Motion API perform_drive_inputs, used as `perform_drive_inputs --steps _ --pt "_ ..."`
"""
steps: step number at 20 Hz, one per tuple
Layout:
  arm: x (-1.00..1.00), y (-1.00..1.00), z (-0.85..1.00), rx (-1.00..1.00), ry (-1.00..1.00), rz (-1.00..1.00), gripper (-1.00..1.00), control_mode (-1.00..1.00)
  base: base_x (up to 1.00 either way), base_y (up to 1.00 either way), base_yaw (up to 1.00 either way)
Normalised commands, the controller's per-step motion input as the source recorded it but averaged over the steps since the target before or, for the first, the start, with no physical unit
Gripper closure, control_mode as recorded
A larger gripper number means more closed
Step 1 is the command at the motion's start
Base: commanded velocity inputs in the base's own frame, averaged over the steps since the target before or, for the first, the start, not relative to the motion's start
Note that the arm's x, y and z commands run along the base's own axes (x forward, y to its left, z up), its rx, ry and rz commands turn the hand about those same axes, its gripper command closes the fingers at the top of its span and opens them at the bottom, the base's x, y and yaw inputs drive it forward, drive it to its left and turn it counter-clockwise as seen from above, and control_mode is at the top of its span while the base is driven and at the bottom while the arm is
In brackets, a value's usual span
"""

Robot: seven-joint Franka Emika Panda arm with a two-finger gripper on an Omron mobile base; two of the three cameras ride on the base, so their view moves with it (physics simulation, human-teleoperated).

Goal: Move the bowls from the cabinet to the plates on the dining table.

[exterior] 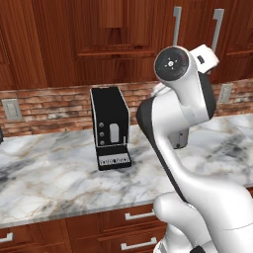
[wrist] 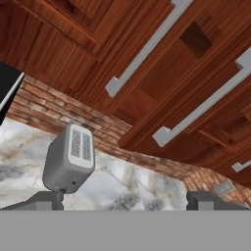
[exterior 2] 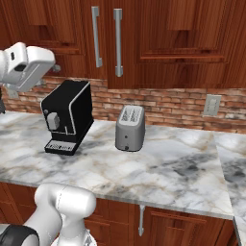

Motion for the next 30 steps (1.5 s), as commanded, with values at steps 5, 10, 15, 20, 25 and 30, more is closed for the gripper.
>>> perform_drive_inputs --steps 5,10,15,20,25,30 --pt "0.20 -0.04 0.00 -0.02 0.00 -0.01 -1.00 -1.00 0.00 0.00 0.00" --pt "0.16 -0.13 0.00 -0.01 0.00 -0.01 -1.00 -1.00 0.00 0.00 0.00" --pt "0.17 -0.15 0.00 -0.02 0.00 -0.01 -1.00 -1.00 0.00 0.00 0.00" --pt "0.27 -0.13 -0.04 -0.05 0.00 -0.02 -1.00 -1.00 0.00 0.00 0.00" --pt "0.37 -0.06 -0.09 -0.05 0.00 -0.01 -1.00 -1.00 0.00 0.00 0.00" --pt "0.38 -0.08 -0.09 -0.04 0.00 -0.01 -1.00 -1.00 0.00 0.00 0.00"
